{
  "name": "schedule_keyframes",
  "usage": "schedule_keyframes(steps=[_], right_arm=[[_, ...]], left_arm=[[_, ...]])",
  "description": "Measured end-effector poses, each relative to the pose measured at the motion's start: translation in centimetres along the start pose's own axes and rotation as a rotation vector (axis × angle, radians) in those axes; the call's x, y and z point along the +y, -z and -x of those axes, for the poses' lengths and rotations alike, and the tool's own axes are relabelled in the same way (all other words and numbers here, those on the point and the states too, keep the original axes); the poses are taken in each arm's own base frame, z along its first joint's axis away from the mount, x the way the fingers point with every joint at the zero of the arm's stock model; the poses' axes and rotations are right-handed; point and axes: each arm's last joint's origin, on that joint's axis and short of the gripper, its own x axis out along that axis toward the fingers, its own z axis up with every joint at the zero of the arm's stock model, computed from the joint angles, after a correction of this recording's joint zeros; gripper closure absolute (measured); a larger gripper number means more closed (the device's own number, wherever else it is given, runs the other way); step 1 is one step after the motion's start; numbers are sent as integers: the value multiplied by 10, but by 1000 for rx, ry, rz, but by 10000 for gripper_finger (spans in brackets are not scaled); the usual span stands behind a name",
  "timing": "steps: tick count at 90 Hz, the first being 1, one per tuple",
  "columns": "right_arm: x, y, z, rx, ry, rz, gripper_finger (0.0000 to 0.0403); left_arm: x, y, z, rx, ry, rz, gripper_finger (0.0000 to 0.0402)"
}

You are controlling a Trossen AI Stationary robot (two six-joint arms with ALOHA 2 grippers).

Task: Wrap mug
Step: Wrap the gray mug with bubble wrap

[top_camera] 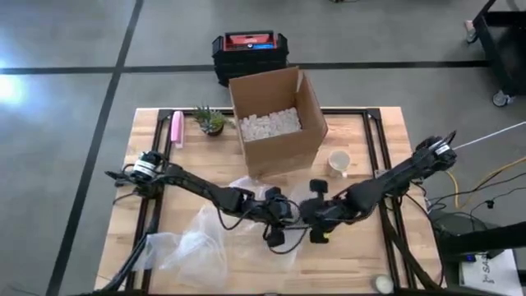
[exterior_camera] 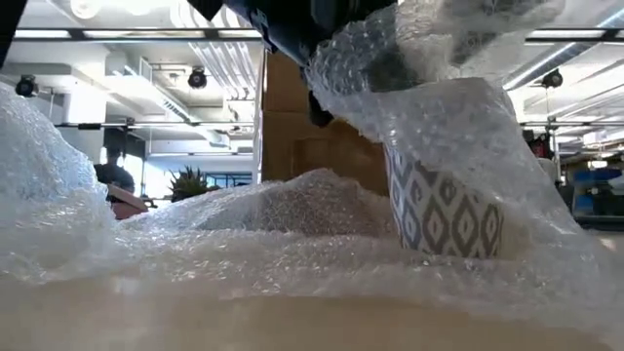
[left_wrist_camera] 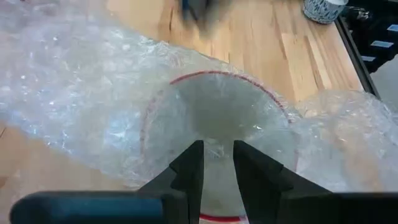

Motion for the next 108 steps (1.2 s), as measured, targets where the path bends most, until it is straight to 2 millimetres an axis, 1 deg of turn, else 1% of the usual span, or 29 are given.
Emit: schedule_keyframes(steps=[4, 10, 18, 24, 29, 35, 49, 58, 67, 83, 88, 95, 100, 108], right_arm=[[-8, 11, 0, 22, 89, -16, 400], [-16, 27, -9, 43, 170, -38, 400], [-20, 44, -32, 69, 183, -72, 400], [-20, 49, -46, 28, 163, -97, 400], [-17, 47, -54, -37, 129, -97, 400], [-11, 40, -56, -109, 65, -90, 400], [-1, 27, -41, -191, -73, -82, 400], [8, 24, -38, -215, -192, -70, 400], [18, 22, -46, -225, -234, -66, 400], [31, 27, -72, -138, -227, -35, 400], [34, 27, -78, -119, -219, -27, 400], [38, 25, -83, -106, -213, -20, 401], [39, 22, -83, -104, -212, -11, 401], [40, 18, -82, -107, -218, 13, 401]], left_arm=[[0, 0, 0, 0, 0, 0, 327], [0, 0, 0, 0, 0, 0, 327], [0, -2, 0, 1, 1, 1, 327], [-1, -2, 0, -2, 3, 2, 327], [-1, -2, 0, -2, 3, 2, 327], [-1, -2, 0, -5, 4, 2, 327], [-1, -2, 0, -5, 5, 2, 327], [-1, -2, 0, -6, 5, 3, 327], [0, -3, 0, -7, 4, 7, 327], [0, -3, 0, -6, 6, 7, 327], [0, -5, 4, 1, 12, 5, 327], [-1, -9, 14, 31, 35, 9, 327], [-4, -15, 25, 31, 52, 7, 327], [-9, -29, 42, -32, 71, -3, 327]])
